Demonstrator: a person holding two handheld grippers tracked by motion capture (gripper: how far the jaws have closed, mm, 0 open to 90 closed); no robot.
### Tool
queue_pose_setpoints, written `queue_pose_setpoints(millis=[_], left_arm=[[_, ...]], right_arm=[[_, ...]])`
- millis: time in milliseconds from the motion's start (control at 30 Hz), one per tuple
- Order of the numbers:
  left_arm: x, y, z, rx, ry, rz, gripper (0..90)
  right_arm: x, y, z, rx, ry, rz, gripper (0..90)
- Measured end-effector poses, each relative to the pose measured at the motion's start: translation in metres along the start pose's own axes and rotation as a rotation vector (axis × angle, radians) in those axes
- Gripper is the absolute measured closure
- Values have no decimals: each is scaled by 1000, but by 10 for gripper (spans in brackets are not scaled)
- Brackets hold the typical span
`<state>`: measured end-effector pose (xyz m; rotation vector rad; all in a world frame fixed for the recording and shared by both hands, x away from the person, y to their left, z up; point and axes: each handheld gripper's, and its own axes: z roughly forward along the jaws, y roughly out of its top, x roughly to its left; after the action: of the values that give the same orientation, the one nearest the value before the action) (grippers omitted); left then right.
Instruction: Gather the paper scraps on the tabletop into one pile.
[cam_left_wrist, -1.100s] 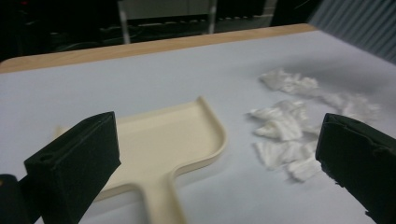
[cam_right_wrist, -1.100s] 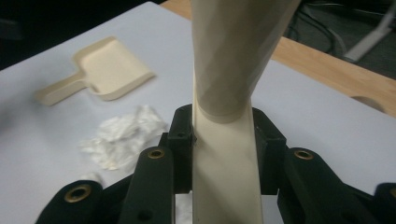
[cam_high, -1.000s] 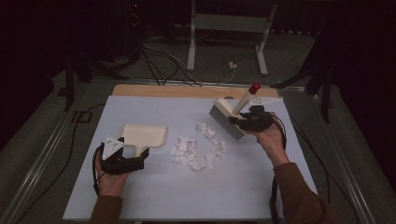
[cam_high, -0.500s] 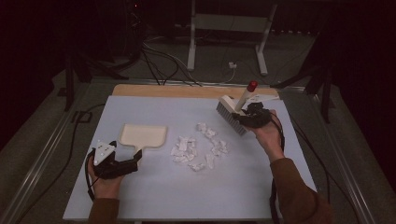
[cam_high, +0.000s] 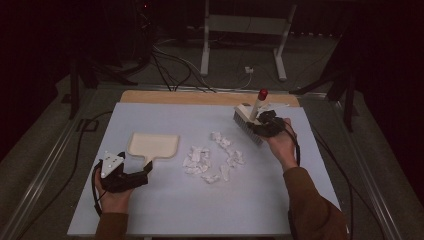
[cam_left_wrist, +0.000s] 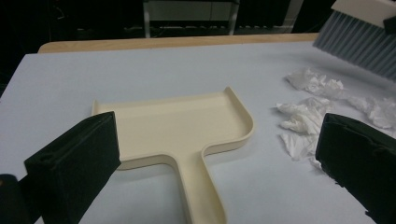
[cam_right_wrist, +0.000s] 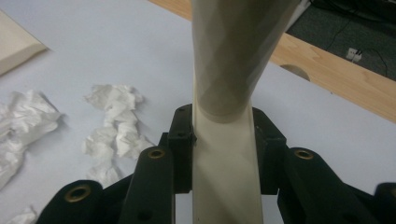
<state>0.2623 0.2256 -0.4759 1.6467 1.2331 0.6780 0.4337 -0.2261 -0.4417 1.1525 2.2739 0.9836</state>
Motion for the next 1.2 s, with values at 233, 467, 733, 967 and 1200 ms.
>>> queue_pose_setpoints(millis=[233,467,733,967,1200], left_arm=[[0,0,0,1,0,-1,5],[1,0,0,-2,-1,-4,5],[1,0,-1,-3,-2,-7,6],[1,0,-1,-3,-1,-6,5],[1,0,-1,-3,2,-7,5]], right_arm=[[3,-4,9,21,15,-4,674],[9,-8,18,43,33,-19,674],[20,-6,20,51,59,-57,674],[27,-6,21,52,75,-79,674],[32,-7,21,51,87,-91,673]])
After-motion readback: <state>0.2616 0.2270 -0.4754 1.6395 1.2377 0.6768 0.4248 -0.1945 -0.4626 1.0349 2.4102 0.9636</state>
